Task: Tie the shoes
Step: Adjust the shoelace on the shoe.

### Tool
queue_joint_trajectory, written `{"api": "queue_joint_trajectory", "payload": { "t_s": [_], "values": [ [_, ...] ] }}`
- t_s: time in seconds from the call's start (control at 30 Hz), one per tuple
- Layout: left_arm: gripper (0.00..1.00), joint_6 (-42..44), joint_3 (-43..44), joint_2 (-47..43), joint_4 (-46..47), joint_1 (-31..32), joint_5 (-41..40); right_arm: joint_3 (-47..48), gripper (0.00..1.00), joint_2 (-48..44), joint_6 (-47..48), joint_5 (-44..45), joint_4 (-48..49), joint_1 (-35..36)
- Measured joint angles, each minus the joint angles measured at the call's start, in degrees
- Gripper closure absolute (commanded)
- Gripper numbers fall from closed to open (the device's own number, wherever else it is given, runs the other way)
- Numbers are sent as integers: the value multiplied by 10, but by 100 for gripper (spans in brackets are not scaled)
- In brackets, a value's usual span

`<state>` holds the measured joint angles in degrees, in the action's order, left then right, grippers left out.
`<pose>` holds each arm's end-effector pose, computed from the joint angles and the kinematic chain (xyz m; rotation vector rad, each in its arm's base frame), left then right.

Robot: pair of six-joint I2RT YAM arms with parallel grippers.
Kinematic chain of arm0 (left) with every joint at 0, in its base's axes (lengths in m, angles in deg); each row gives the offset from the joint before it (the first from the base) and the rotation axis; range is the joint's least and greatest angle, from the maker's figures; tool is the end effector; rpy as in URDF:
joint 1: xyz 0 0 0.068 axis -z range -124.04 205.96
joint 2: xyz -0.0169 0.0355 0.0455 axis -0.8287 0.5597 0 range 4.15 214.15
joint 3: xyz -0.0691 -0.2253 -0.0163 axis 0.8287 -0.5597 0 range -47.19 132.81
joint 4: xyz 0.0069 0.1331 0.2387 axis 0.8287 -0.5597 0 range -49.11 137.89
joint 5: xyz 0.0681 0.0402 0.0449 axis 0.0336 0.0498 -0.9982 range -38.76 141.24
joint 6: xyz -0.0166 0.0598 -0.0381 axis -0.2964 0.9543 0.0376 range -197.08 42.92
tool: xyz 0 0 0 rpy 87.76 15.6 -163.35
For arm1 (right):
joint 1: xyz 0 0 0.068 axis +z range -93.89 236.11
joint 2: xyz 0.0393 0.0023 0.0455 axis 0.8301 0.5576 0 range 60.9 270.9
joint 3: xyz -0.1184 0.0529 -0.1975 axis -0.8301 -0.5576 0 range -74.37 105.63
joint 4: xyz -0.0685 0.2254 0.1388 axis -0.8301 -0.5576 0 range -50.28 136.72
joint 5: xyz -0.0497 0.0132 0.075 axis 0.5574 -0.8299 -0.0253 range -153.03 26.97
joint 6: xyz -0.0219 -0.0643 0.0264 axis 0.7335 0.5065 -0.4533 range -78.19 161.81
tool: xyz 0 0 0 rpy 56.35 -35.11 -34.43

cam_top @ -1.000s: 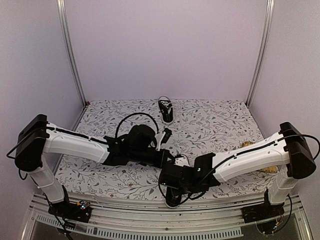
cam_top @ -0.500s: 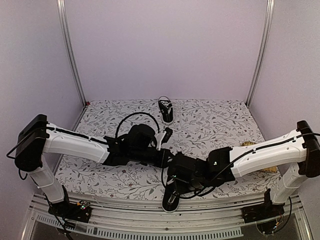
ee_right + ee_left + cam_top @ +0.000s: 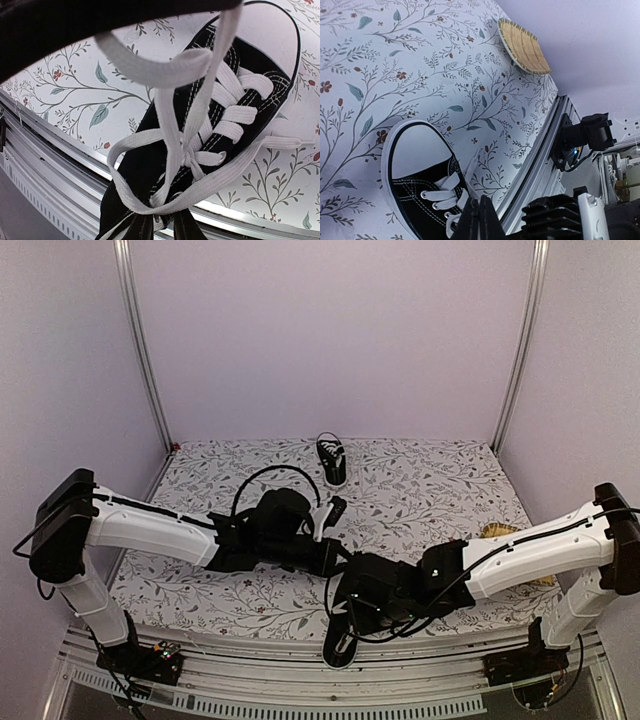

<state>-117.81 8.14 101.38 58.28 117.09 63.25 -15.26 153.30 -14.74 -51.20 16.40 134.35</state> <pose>0.1791 -0.3511 0.1406 0.5594 2.3184 -1.1926 0.0809 0.3275 0.1286 -0.4497 2.7001 0.4833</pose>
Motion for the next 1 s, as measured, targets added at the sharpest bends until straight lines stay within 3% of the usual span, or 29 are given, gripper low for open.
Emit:
{"api": "queue_joint_trajectory", "payload": {
  "t_s": [0.07,0.2,0.37,0.57,0.73,1.0],
  "values": [
    [100,0,0,0,0,0,0,-2,82,-1,-1,0,5,0],
    [100,0,0,0,0,0,1,-3,69,-1,-5,0,13,0],
    [100,0,0,0,0,0,1,-1,67,-1,-2,0,20,0],
    [100,0,0,0,0,0,2,15,67,-1,3,7,18,-1],
    [100,0,0,0,0,0,2,28,77,-1,12,16,19,-2],
    [100,0,0,0,0,0,2,35,75,3,14,18,13,-2]
  ]
}}
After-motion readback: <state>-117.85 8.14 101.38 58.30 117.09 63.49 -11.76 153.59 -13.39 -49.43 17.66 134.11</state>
